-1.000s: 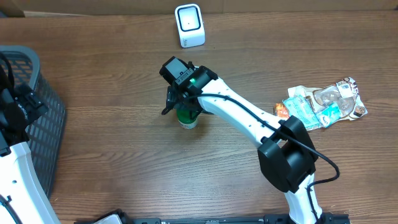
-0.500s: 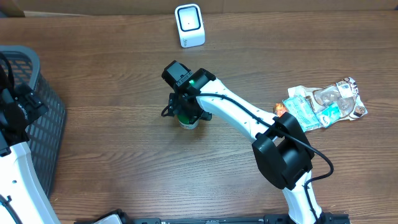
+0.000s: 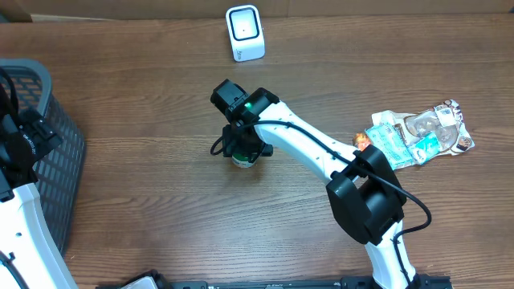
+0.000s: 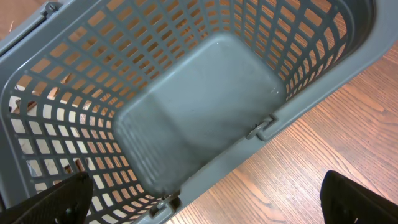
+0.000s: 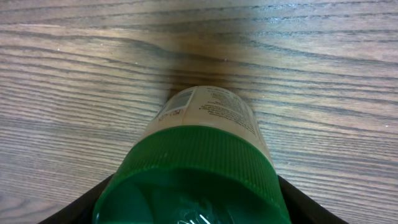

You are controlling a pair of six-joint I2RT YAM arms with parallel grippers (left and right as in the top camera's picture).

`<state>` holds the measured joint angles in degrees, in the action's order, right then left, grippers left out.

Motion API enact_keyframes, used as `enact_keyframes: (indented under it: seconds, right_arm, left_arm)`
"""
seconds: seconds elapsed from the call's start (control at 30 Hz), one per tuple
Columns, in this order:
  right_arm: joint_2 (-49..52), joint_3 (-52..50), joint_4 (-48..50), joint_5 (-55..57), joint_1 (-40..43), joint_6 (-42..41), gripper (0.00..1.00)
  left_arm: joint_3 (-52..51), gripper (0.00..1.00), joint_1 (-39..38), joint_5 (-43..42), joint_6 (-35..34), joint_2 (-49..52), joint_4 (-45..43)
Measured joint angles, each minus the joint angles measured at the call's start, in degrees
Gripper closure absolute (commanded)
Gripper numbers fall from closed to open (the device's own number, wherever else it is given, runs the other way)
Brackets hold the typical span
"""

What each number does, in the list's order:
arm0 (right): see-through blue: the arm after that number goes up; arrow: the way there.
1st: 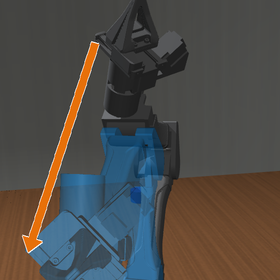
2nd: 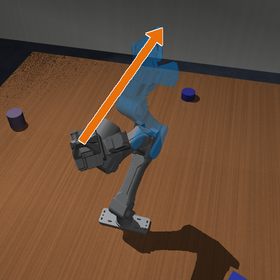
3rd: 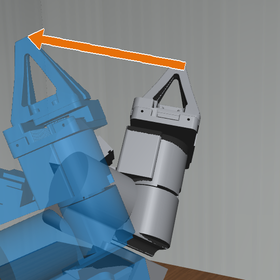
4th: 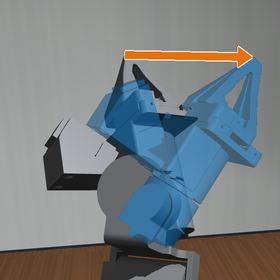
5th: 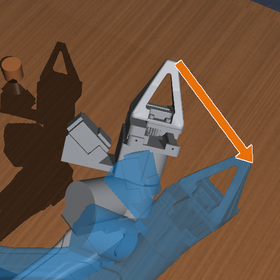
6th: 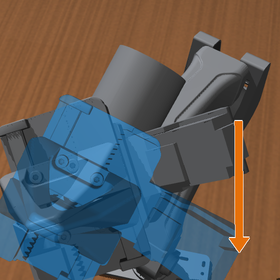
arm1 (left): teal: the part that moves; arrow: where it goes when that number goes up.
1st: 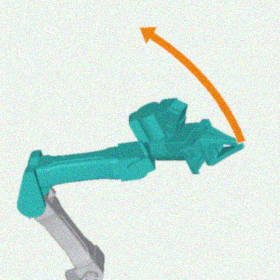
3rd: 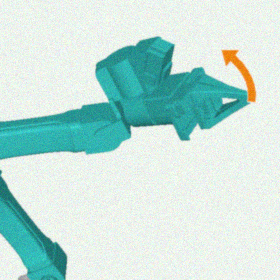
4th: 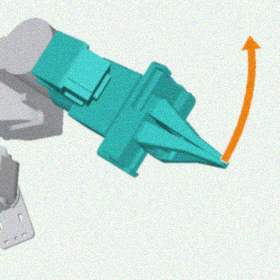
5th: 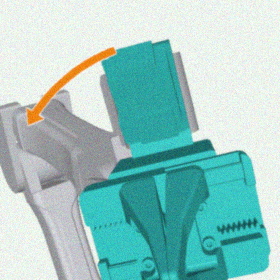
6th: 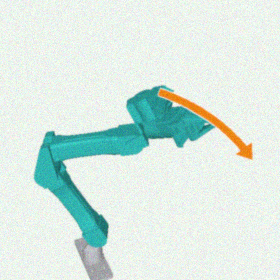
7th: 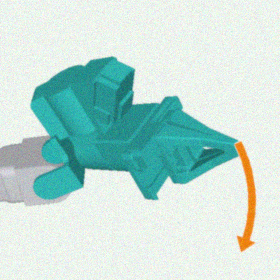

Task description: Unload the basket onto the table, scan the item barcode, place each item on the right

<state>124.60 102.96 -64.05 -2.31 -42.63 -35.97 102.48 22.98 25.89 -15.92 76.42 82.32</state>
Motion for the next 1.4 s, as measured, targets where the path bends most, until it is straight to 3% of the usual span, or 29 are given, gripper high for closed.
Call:
enact_keyframes:
  seconds: [0.17, 0.33, 0.5, 0.67, 0.83, 1.1, 1.4]
  right_arm:
    - [0.2, 1.3, -5.1, -0.5, 1.3, 2.6, 0.56]
    - [0.5, 8.6, -12.2, -5.6, 3.5, 14.1, 0.56]
    - [0.3, 16.2, -19.2, -20.2, 5.0, 37.5, 0.55]
    - [-0.4, 16.7, -29.7, -33.2, 6.8, 61.6, 0.55]
    - [-0.6, 16.7, -33.0, -42.8, 10.9, 77.0, 0.55]
    - [-0.8, 16.7, -33.0, -52.2, 17.8, 86.8, 0.55]
    - [-3.0, 16.7, -33.0, -54.3, 21.5, 89.2, 0.55]
  left_arm:
    - [0.0, 0.01, 0.0, 0.0, 0.0, 0.0, 0.0]
    - [0.0, 0.01, 0.0, 0.0, 0.0, 0.0, 0.0]
    - [0.0, 0.0, 0.0, 0.0, 0.0, 0.0, 0.0]
    - [0.0, 0.01, 0.0, 0.0, 0.0, 0.0, 0.0]
    - [0.0, 0.01, 0.0, 0.0, 0.0, 0.0, 0.0]
    - [0.0, 0.01, 0.0, 0.0, 0.0, 0.0, 0.0]
    - [0.0, 0.0, 0.0, 0.0, 0.0, 0.0, 0.0]
